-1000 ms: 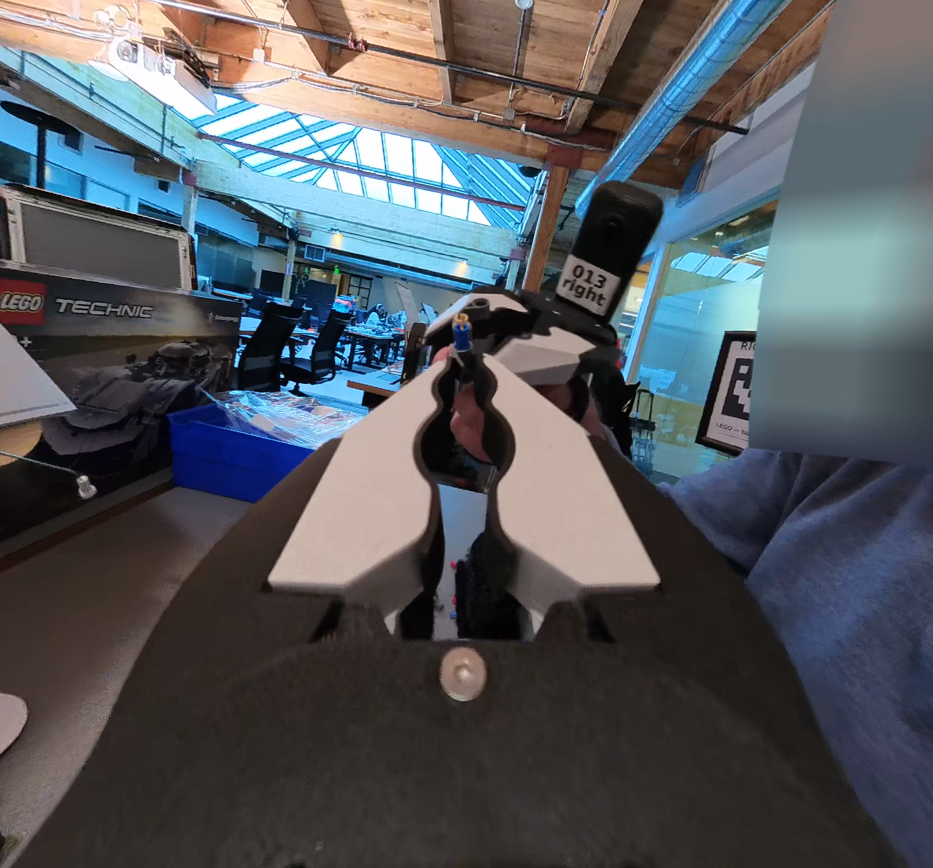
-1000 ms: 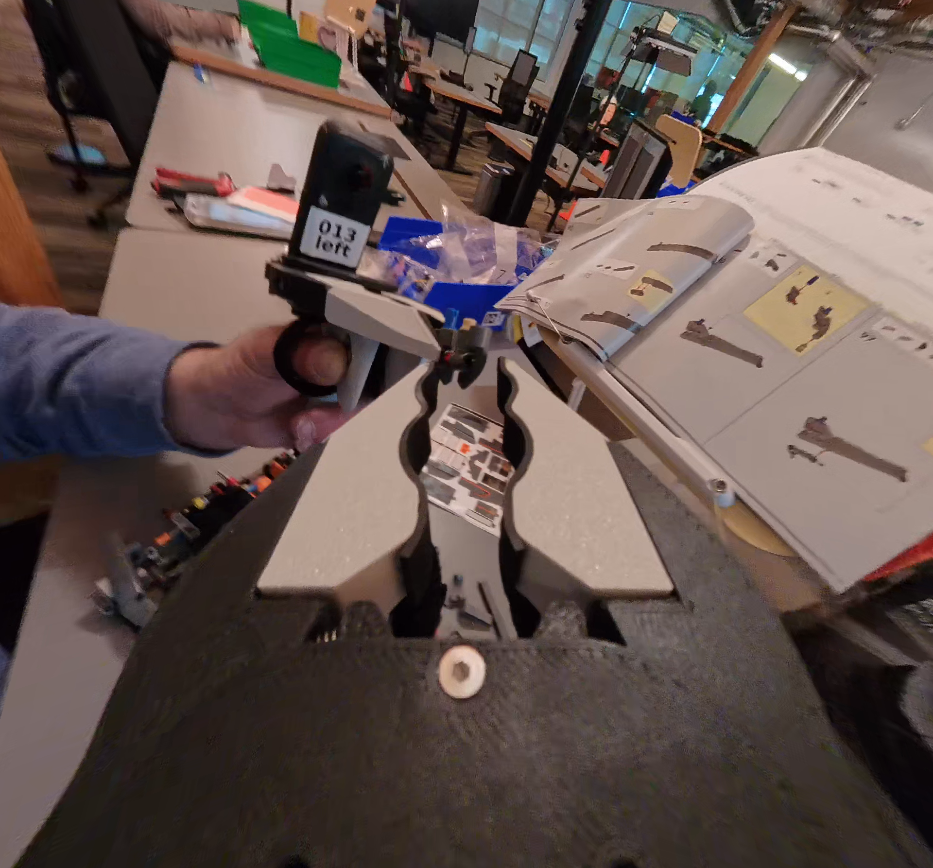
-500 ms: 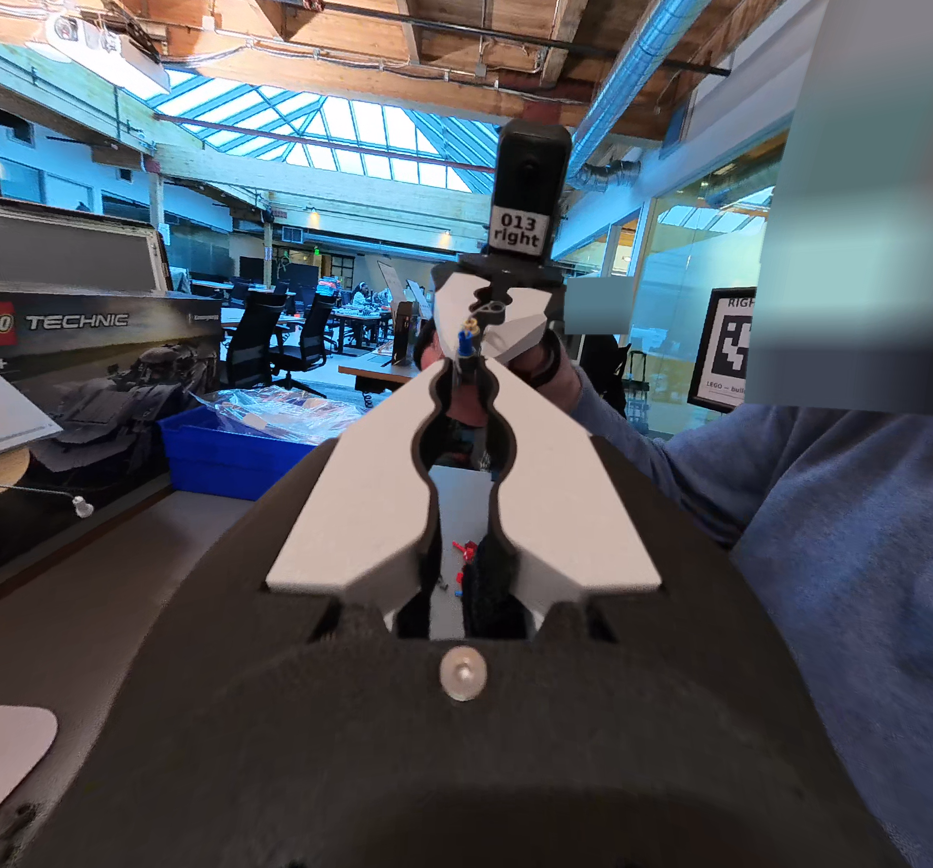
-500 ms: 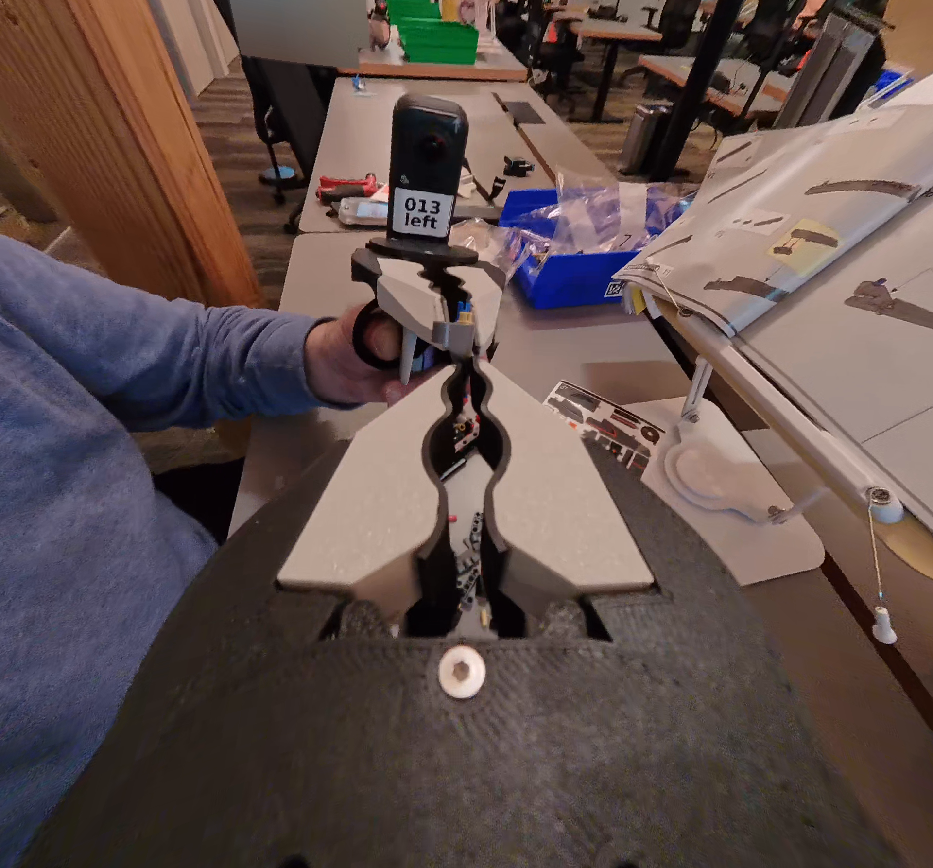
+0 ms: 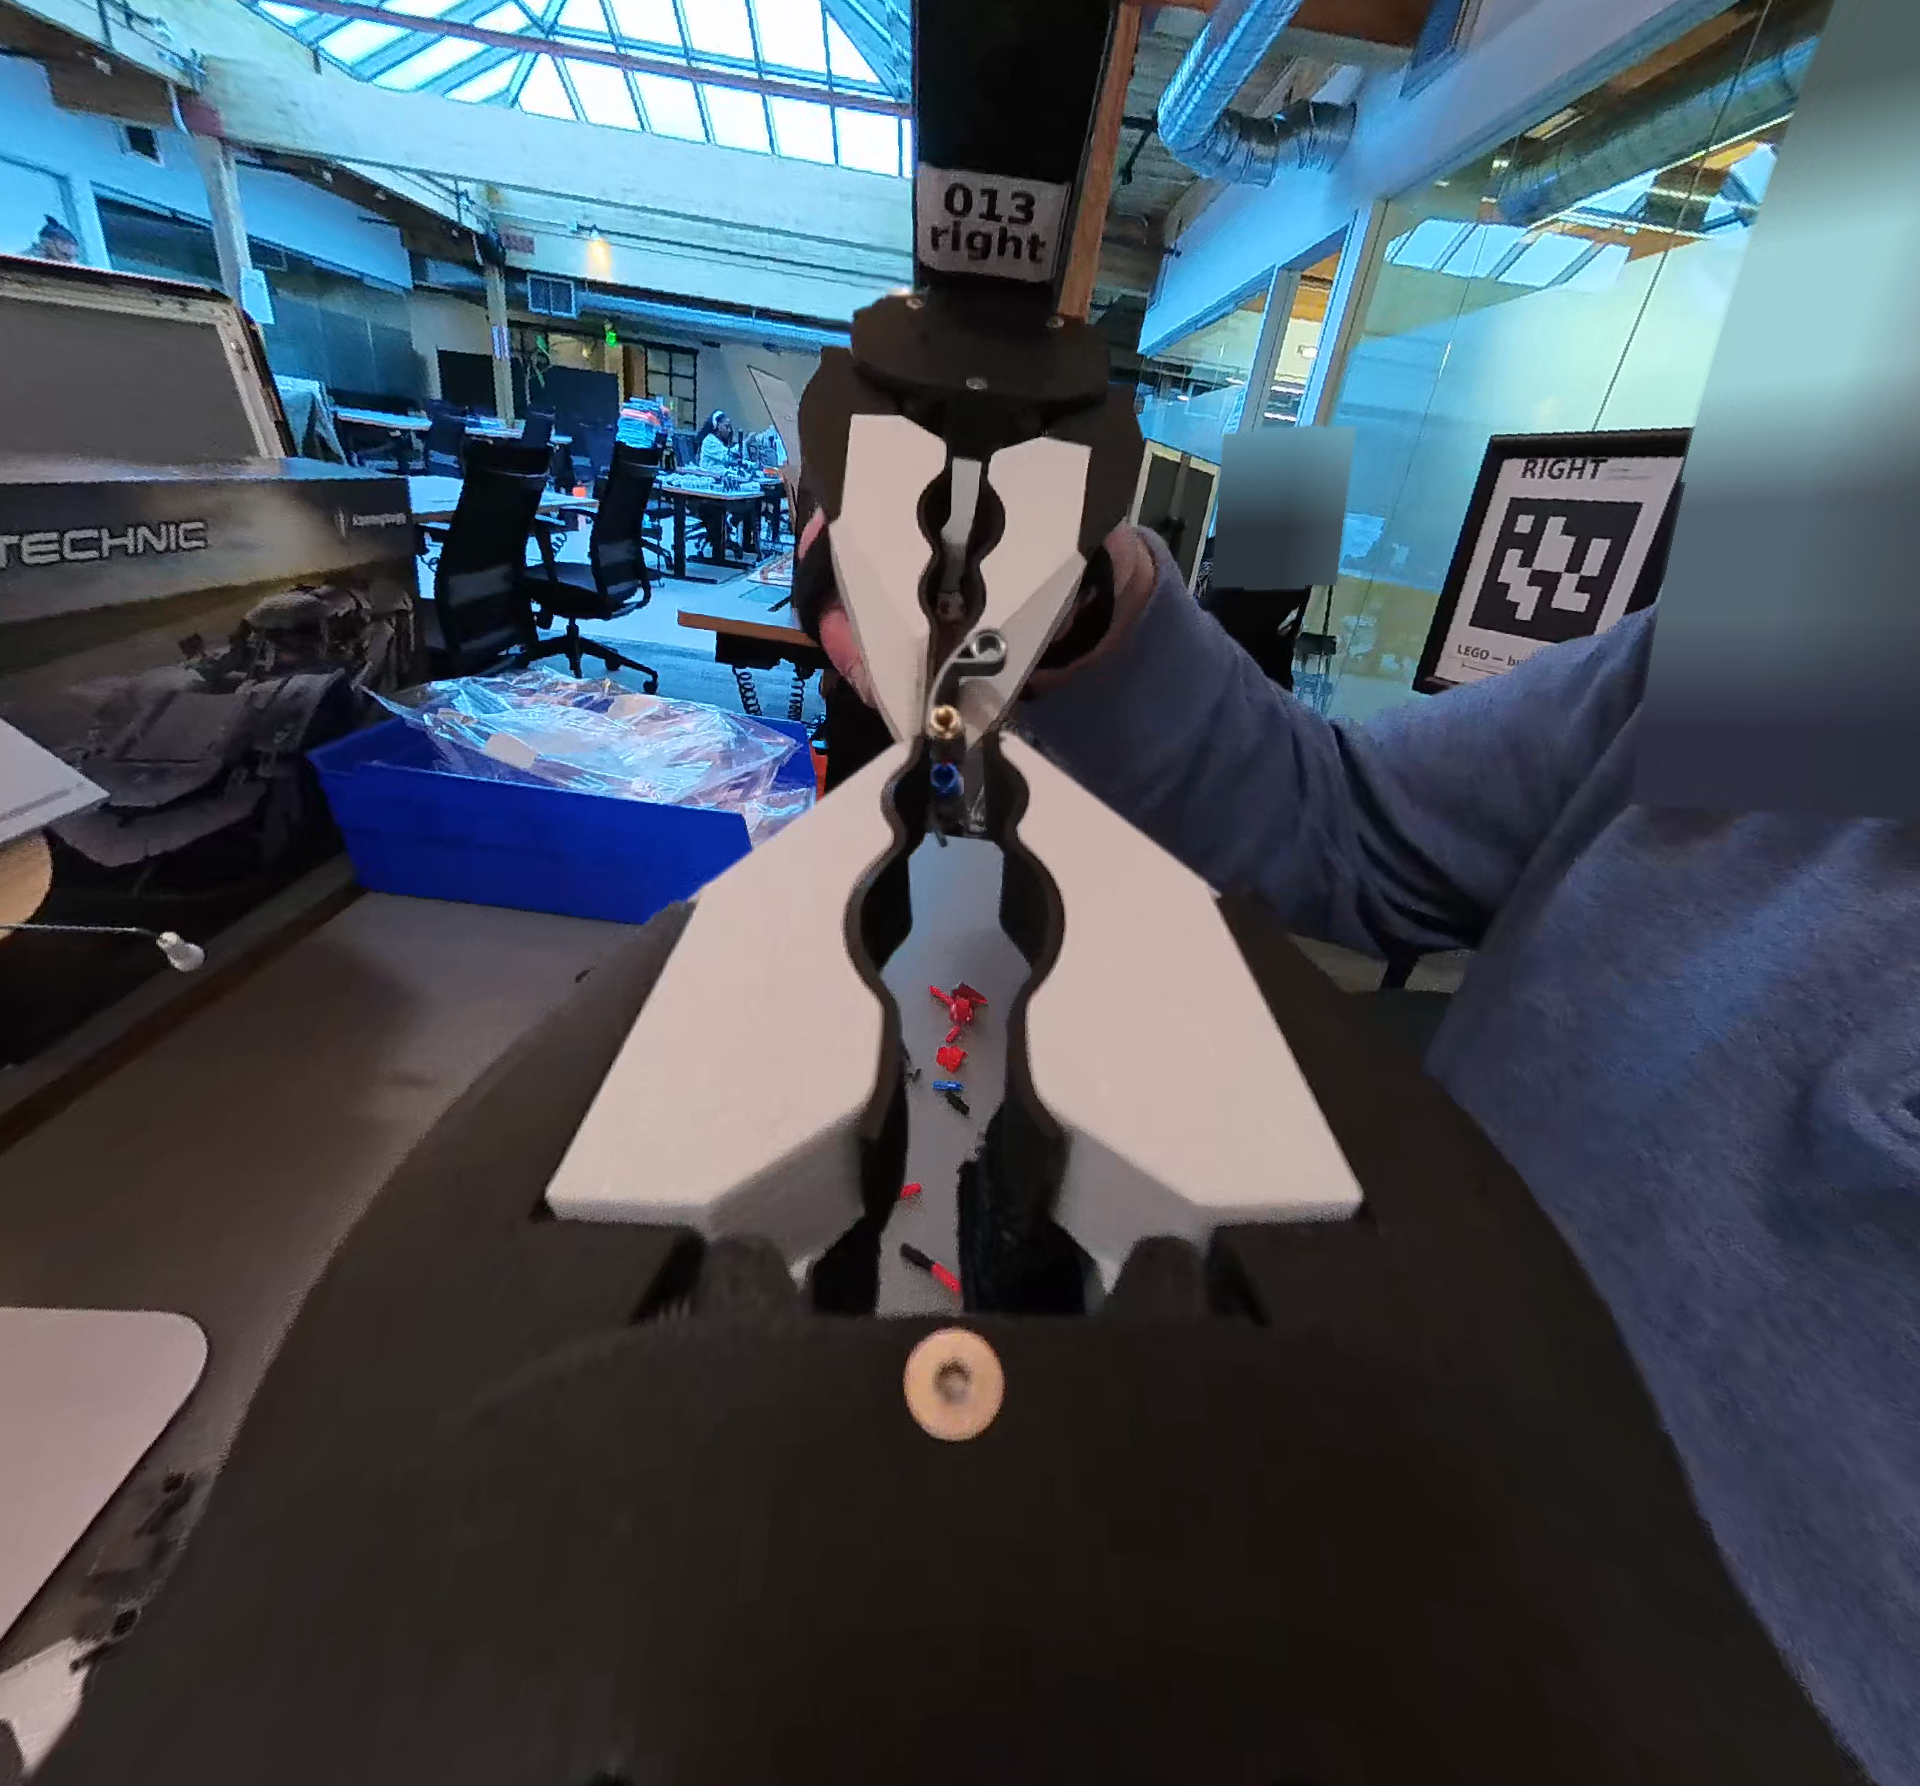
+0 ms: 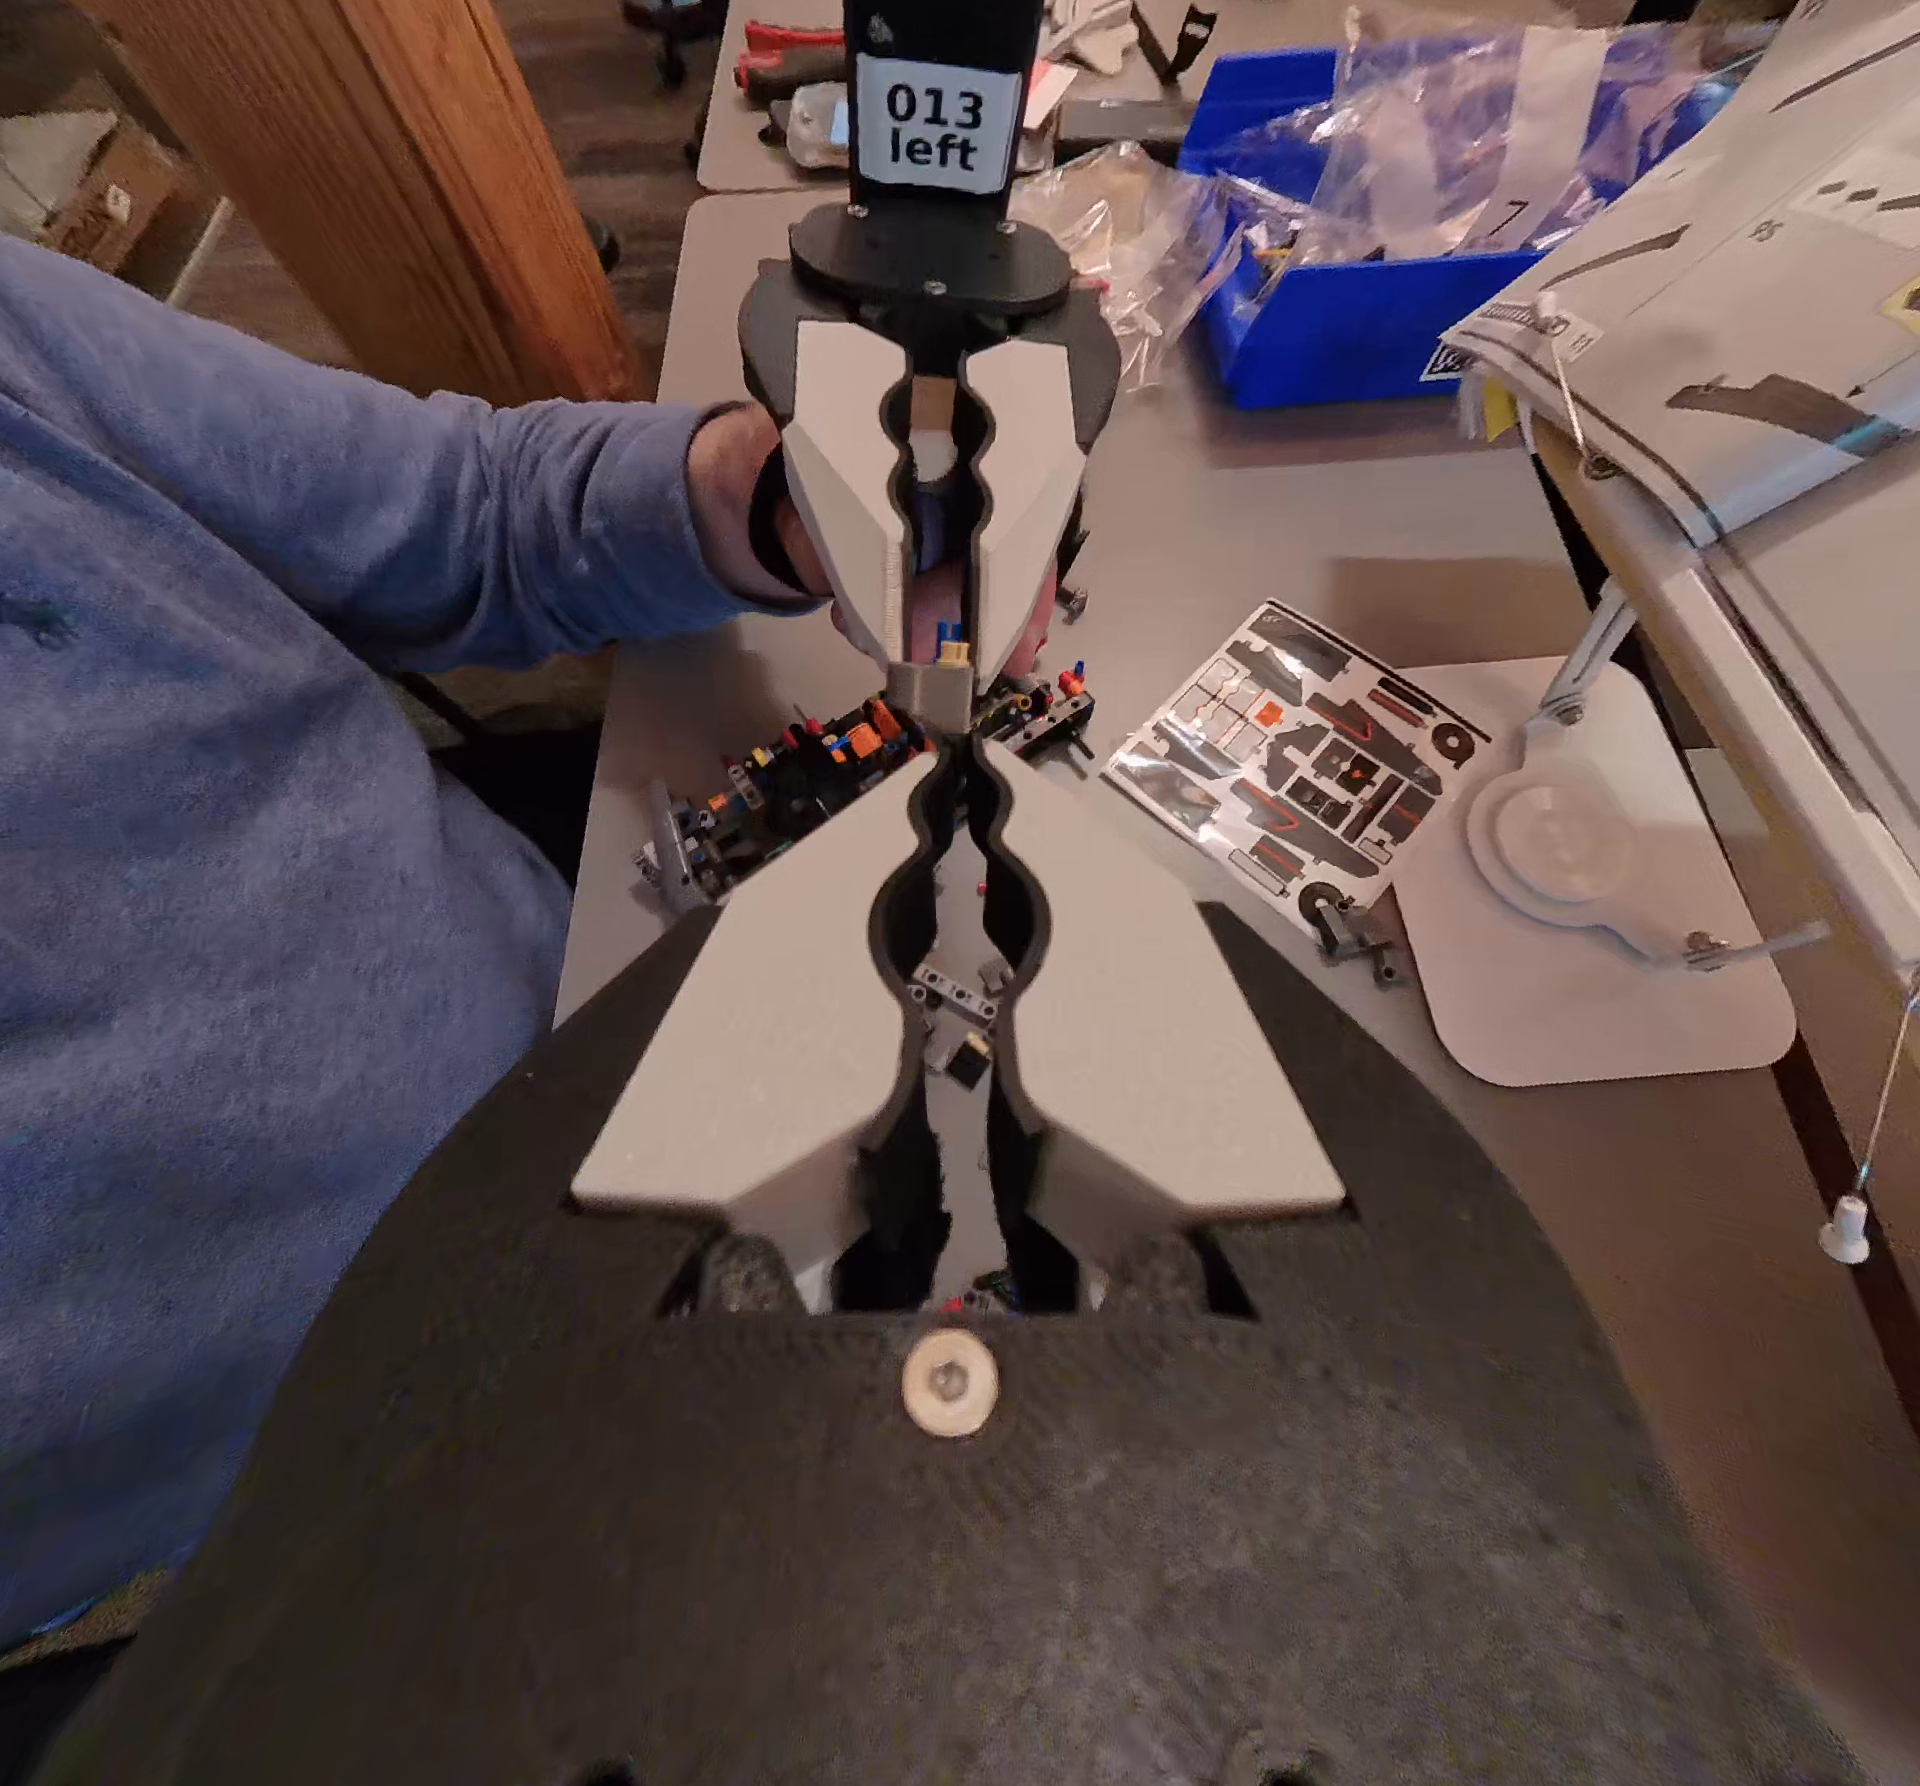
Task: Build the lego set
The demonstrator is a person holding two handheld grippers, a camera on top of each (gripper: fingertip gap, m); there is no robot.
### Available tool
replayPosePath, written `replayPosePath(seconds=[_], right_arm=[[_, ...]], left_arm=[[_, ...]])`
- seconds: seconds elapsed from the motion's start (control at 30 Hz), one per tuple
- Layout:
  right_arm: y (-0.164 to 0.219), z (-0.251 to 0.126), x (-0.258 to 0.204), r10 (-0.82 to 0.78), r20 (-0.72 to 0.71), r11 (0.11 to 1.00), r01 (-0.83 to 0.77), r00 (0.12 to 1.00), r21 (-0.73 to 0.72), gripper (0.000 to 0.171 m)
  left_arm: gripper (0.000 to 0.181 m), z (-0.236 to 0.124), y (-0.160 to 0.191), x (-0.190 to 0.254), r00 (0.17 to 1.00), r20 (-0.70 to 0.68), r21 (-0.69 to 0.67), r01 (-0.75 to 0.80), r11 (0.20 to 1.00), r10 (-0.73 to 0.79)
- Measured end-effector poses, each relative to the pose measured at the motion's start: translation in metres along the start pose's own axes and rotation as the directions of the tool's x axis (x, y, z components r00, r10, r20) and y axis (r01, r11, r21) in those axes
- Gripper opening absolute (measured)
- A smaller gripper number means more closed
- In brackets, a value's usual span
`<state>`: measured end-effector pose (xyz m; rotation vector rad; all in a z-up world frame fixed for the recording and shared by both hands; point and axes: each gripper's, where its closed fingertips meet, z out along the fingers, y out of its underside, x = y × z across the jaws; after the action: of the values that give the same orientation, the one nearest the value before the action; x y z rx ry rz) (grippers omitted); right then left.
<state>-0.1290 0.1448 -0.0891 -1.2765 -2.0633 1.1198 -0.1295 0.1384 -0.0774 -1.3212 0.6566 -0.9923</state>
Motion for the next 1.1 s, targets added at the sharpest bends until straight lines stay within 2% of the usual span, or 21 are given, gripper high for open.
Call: replayPosePath(seconds=[0.37,0.53,0.63,0.7,0.87,1.0,1.07,1.1], right_arm=[[-0.002,-0.003,0.002,-0.012,0.033,0.998,0.014,0.999,-0.064,0.0],[0.0,0.0,0.004,-0.014,0.032,0.997,0.016,0.999,-0.078,0.0],[-0.002,0.001,0.01,-0.036,-0.022,0.996,0.034,0.999,-0.08,0.0],[-0.006,-0.004,0.02,-0.085,-0.133,0.994,0.075,0.987,-0.075,0.008],[-0.015,-0.015,0.022,-0.313,-0.441,0.945,0.32,0.841,-0.061,0.023],[-0.023,-0.011,0.022,-0.433,-0.609,0.877,0.467,0.665,-0.113,0.047],[-0.028,-0.014,0.022,-0.497,-0.671,0.827,0.536,0.55,-0.173,0.042],[-0.029,-0.014,0.019,-0.542,-0.687,0.788,0.576,0.484,-0.217,0.026]], left_arm=[[0.009,-0.001,0.009,-0.005,1.0,0.027,-0.095,-0.001,0.995,0.004],[0.005,0.0,0.011,-0.006,1.0,0.01,-0.076,0.021,0.997,-0.021],[0.005,-0.002,0.009,-0.011,0.999,0.033,-0.047,0.025,0.999,-0.023],[0.004,-0.005,0.001,-0.013,0.998,0.033,0.011,0.059,0.998,-0.059],[0.004,-0.013,-0.013,-0.021,0.988,0.036,0.141,0.142,0.98,-0.149],[0.004,-0.01,-0.014,-0.022,0.984,0.052,0.167,0.16,0.973,-0.17],[0.004,-0.009,-0.016,-0.022,0.98,0.046,0.193,0.18,0.964,-0.193],[0.004,-0.01,-0.016,-0.023,0.978,0.056,0.202,0.185,0.962,-0.2]])
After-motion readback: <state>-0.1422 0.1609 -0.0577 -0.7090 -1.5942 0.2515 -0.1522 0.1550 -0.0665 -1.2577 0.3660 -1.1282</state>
